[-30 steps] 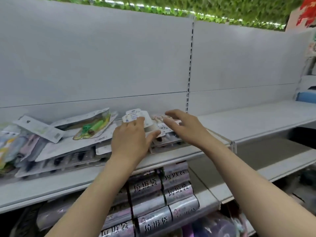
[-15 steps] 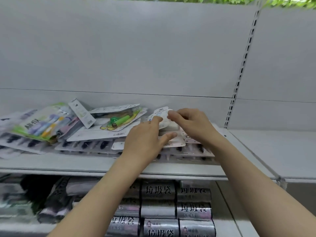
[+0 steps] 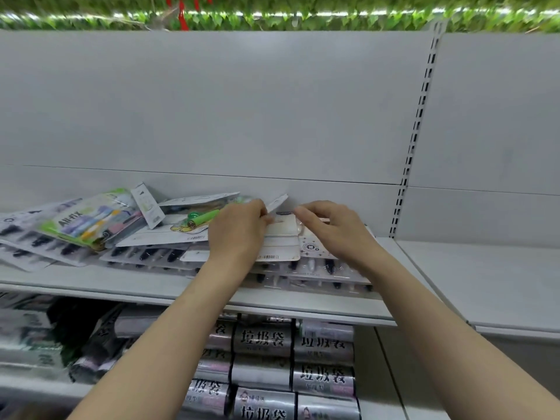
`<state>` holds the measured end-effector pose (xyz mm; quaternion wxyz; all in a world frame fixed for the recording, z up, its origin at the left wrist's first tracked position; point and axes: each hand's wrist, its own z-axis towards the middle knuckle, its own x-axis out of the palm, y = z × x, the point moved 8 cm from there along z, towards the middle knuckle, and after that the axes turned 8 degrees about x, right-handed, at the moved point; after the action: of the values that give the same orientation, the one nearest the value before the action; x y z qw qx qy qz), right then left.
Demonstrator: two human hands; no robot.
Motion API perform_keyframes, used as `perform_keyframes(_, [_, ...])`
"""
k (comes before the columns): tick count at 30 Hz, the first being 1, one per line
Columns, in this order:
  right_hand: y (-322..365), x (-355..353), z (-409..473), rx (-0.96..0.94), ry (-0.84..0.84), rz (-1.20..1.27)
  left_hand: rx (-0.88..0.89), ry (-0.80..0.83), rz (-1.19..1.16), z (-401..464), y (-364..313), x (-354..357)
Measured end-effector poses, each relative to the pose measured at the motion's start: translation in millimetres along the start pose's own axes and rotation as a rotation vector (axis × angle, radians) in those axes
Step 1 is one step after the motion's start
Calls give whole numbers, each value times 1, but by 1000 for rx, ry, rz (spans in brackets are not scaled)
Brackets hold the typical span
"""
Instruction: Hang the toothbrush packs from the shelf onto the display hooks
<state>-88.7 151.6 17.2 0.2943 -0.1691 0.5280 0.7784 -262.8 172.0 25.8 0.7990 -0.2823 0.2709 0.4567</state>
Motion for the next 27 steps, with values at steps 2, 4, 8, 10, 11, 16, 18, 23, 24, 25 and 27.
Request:
perform_keyframes(2, [0, -4, -2, 5, -16, 33, -39, -156, -39, -5, -2, -19])
perform_keyframes(4, [-5, -6, -2, 84, -48, 101, -123, -292, -227, -12, 2, -32])
perform_keyframes(8, [-25, 7, 5, 374, 29, 524, -398, -310, -790, -22, 14, -18])
perform_keyframes(10, [-23, 16, 10, 396, 68, 901, -496, -186, -1057, -29, 6, -2])
perform_keyframes(11, [-22, 16, 13, 388, 43, 1048, -509, -124, -1118, -33, 2, 2])
perform_keyframes(16, [-18, 13, 21, 336, -87, 1125, -320, -90, -912, -32, 19, -18])
perform_keyframes(18, [-15, 16, 25, 320, -110, 1078, -272, -170, -696, -25, 44, -36])
perform_keyframes(23, [1, 35, 33, 267, -115, 1007, -249, -212, -491, -4, 115, -45])
perform_keyframes(24, [5, 39, 35, 258, -108, 994, -231, -188, -449, 1, 127, -42])
perform_keyframes(25, [9, 44, 37, 250, -102, 983, -212, -156, -419, 7, 137, -37])
perform_keyframes(27, [14, 50, 41, 236, -97, 958, -182, -75, -409, 20, 150, -27])
